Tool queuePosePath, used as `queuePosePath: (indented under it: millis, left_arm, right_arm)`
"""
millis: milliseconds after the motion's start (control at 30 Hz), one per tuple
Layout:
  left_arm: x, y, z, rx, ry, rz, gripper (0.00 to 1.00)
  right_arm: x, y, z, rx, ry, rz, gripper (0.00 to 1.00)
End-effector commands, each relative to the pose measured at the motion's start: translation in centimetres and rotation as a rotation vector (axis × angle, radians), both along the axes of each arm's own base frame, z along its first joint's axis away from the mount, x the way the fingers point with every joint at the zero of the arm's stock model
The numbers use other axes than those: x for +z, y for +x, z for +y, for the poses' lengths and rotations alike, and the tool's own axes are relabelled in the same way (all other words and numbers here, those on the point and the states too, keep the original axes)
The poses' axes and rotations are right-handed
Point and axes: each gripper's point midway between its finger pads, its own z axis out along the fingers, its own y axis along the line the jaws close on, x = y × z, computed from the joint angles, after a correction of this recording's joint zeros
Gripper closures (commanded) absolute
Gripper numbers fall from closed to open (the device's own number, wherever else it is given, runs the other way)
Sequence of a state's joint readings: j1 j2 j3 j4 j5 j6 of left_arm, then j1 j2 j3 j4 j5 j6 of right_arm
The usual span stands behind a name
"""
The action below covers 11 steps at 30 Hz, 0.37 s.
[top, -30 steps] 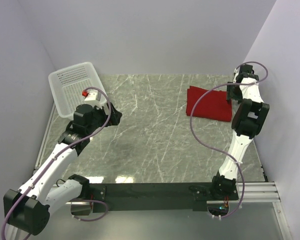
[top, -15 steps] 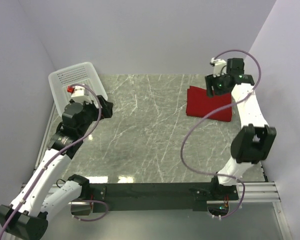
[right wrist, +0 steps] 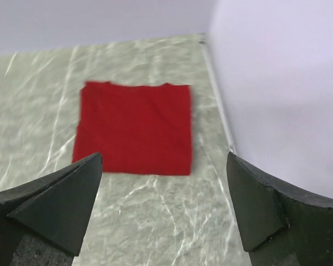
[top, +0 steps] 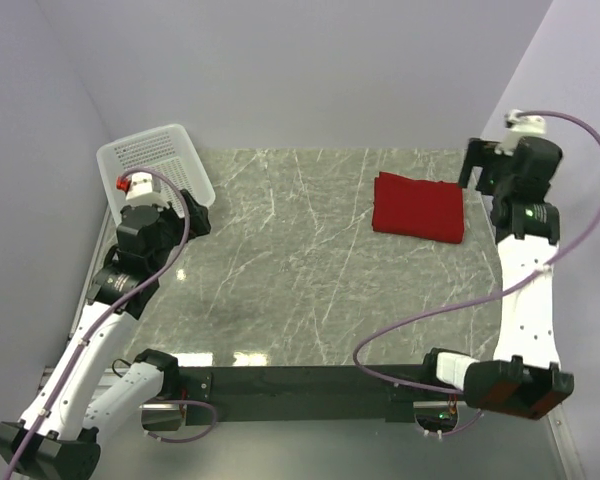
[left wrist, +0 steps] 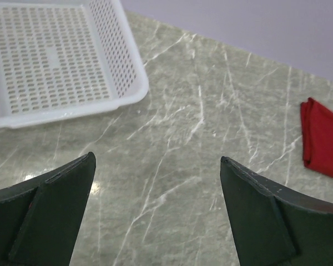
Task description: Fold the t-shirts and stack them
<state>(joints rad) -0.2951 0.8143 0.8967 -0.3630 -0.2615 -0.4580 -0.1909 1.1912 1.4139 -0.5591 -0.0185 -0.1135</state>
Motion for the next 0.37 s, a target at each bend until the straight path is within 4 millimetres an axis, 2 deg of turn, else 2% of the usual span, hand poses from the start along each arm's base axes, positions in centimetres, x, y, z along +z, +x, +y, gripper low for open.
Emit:
queuePosePath:
  millis: [0, 67, 100, 133, 333]
  left_arm:
    - [-1.4, -0.6, 0.9, 0.037, 0.010, 0.022, 0.01]
    - [-1.6, -0.9, 1.1, 0.039, 0.014, 0.018, 0.01]
    - [-1.4, -1.1, 1.2, 0.040, 0.013, 0.009, 0.00]
    - [-1.4, -1.2, 1.3, 0.041, 0.018, 0.006, 0.01]
    - [-1.0, -1.6, 1.6, 0.050, 0.028, 0.004, 0.01]
  right_arm:
    - [0.7, -1.7, -0.9, -0.089, 0.085, -0.084, 0.02]
    - [0.2, -2.8, -1.5, -0.134, 0.068, -0.090, 0.02]
    - [-0.8, -3.2, -1.7, -0.155, 0.064, -0.075, 0.01]
    - [-0.6, -3.8, -2.2, -0.185, 0.051, -0.091, 0.01]
    - [-1.6, -4.9, -2.2, -0.200, 0.046, -0.095, 0.01]
